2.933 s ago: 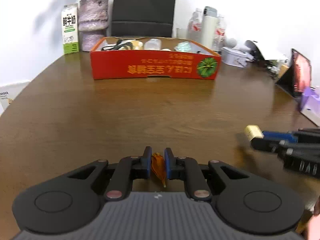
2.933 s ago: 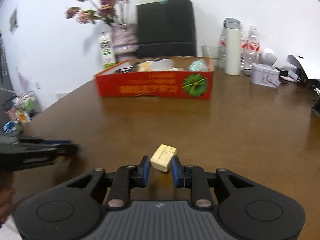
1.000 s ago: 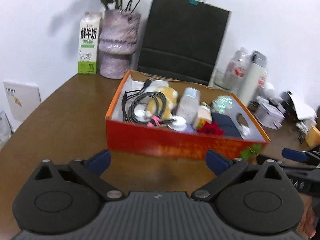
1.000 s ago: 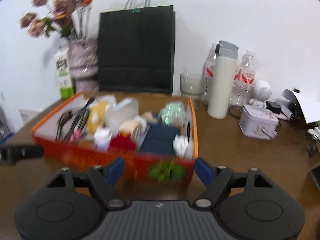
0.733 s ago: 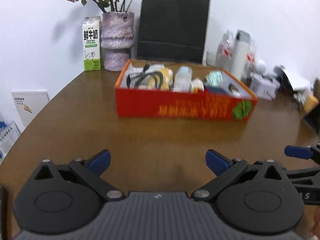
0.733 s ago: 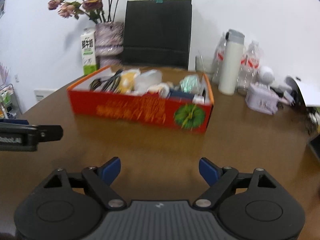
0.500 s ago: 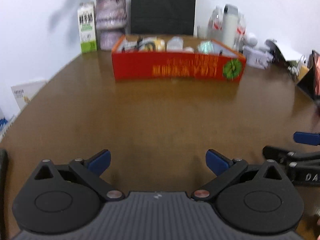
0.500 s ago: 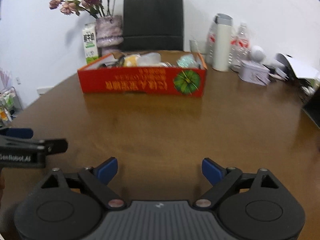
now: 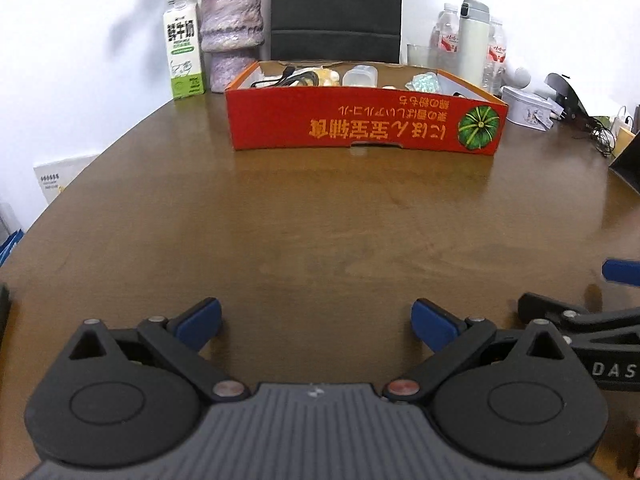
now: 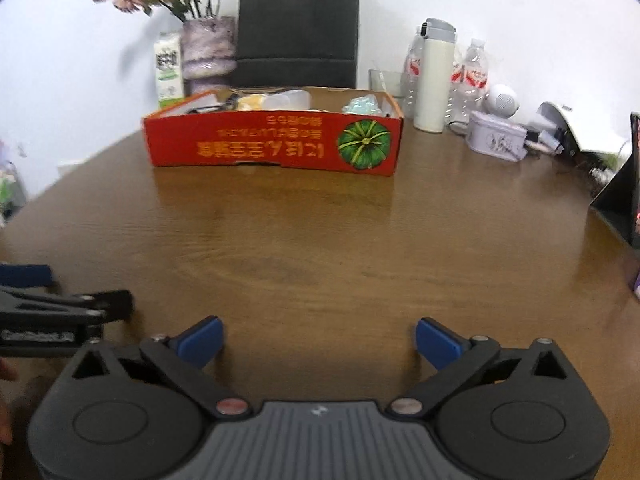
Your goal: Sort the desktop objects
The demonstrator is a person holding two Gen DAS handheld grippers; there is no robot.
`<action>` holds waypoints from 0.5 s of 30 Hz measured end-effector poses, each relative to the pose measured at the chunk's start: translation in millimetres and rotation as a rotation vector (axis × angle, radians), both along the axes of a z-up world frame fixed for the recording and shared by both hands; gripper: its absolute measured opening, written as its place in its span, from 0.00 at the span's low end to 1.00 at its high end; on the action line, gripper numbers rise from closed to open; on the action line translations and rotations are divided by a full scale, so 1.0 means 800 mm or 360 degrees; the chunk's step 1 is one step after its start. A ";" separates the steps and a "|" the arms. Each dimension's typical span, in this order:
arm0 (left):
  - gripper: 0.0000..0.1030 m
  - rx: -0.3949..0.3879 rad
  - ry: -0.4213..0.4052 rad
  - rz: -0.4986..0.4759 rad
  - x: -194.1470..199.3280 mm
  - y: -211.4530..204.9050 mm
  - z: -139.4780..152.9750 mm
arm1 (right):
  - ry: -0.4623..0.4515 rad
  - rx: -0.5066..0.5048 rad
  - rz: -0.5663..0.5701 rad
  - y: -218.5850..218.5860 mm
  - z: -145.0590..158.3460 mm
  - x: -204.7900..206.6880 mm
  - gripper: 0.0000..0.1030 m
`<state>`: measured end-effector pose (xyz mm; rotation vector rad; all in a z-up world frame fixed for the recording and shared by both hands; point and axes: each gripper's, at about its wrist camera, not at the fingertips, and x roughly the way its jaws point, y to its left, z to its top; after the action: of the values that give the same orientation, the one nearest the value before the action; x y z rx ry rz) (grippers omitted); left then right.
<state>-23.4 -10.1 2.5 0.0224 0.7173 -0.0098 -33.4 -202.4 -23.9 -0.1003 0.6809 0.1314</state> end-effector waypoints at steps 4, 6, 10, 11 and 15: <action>1.00 0.0002 -0.0011 0.0044 0.023 0.002 -0.001 | 0.0019 0.0034 -0.0018 0.003 -0.001 0.035 1.00; 1.00 -0.0005 -0.0018 0.0056 0.027 0.003 -0.002 | 0.0050 0.0111 -0.0015 -0.004 -0.002 0.049 1.00; 1.00 -0.0016 -0.0018 0.0057 0.029 0.004 -0.002 | 0.0054 0.0102 -0.0014 -0.005 -0.004 0.053 1.00; 1.00 -0.0013 -0.0018 0.0056 0.029 0.003 -0.002 | 0.0053 0.0100 -0.0014 -0.004 -0.004 0.052 1.00; 1.00 -0.0017 -0.0018 0.0048 0.030 0.002 -0.003 | 0.0053 0.0102 -0.0020 -0.004 -0.004 0.053 1.00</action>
<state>0.9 -8.3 0.2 0.0015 0.7062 0.0153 9.1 -205.8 -26.9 -0.0327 0.7100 0.1431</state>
